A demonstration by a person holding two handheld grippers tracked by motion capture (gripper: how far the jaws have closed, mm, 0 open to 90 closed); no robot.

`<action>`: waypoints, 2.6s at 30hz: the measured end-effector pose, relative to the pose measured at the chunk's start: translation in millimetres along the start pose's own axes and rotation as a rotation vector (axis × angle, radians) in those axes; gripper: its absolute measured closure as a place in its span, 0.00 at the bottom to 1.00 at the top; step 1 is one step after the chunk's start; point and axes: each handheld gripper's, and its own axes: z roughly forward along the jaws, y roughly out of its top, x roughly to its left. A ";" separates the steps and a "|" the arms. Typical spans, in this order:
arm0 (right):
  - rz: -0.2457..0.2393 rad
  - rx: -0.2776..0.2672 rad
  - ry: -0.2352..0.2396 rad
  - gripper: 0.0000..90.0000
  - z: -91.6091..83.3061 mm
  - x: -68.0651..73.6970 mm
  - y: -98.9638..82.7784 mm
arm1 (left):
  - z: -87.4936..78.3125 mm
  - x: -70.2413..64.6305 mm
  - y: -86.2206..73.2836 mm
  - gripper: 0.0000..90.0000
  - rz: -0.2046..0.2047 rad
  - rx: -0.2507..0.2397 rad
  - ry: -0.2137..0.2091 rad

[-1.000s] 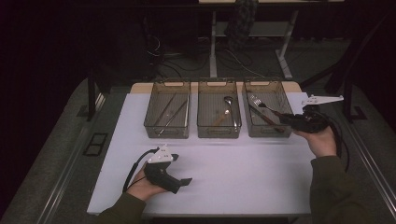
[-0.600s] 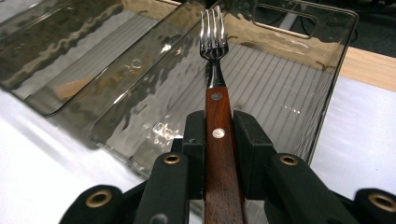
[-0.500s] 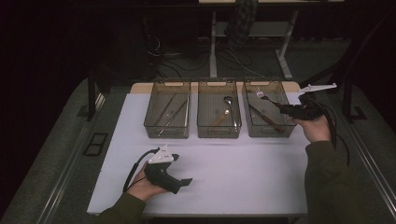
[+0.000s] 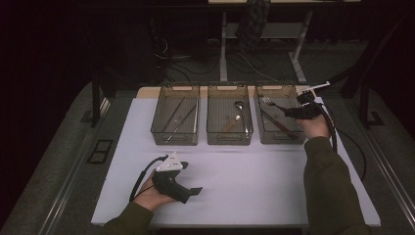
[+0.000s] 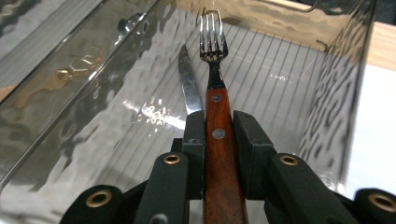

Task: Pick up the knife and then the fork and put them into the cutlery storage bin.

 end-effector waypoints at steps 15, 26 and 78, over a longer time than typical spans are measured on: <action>0.013 0.080 -0.043 0.82 22.5 1.9 -1.4 | 1.1 -1.4 0.6 0.00 0.001 0.000 -0.011; 0.045 0.027 -0.021 0.58 17.4 0.8 -0.2 | 1.3 -1.5 0.5 0.00 0.002 0.002 -0.012; -0.151 -0.311 0.258 0.20 -63.2 81.2 -104.5 | -15.7 8.2 -4.9 0.00 -0.012 -0.044 0.025</action>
